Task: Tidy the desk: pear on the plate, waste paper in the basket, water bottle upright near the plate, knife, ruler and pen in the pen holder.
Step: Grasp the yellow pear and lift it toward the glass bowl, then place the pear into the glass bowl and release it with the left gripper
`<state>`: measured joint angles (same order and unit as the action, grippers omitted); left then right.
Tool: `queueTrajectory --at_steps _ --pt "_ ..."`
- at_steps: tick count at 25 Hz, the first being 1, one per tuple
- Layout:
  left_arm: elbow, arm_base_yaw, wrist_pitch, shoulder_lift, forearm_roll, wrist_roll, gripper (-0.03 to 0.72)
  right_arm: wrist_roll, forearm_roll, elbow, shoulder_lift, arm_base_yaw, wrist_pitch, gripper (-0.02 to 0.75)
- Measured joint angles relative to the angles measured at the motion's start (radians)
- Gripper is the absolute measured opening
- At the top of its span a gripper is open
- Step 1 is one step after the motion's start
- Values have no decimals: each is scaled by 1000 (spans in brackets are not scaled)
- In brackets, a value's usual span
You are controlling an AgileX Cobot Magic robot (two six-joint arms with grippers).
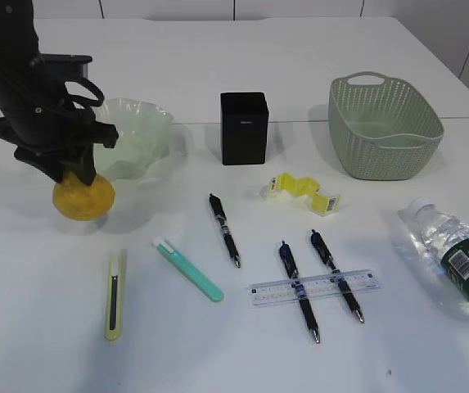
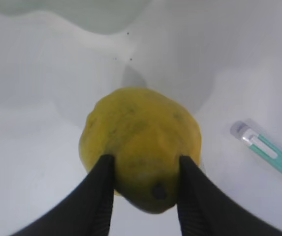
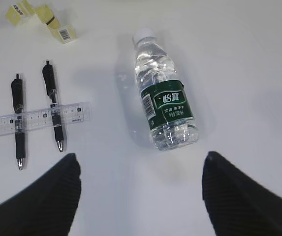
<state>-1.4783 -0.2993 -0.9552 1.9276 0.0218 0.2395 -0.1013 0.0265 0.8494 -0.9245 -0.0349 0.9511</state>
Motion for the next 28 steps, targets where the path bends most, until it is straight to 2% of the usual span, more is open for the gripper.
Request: queueTrajectory --at_steps 4,12,20,28 --pt "-11 0 44 -32 2 0 253 0 0 0 0 0 0 568" --pt "-163 0 150 -30 93 -2 252 0 -15 0 -46 0 -26 568" --pt "-396 19 153 145 130 21 252 0 -17 0 -49 0 -27 568" --pt "-464 46 150 237 126 23 251 0 -27 4 -49 0 -24 568"
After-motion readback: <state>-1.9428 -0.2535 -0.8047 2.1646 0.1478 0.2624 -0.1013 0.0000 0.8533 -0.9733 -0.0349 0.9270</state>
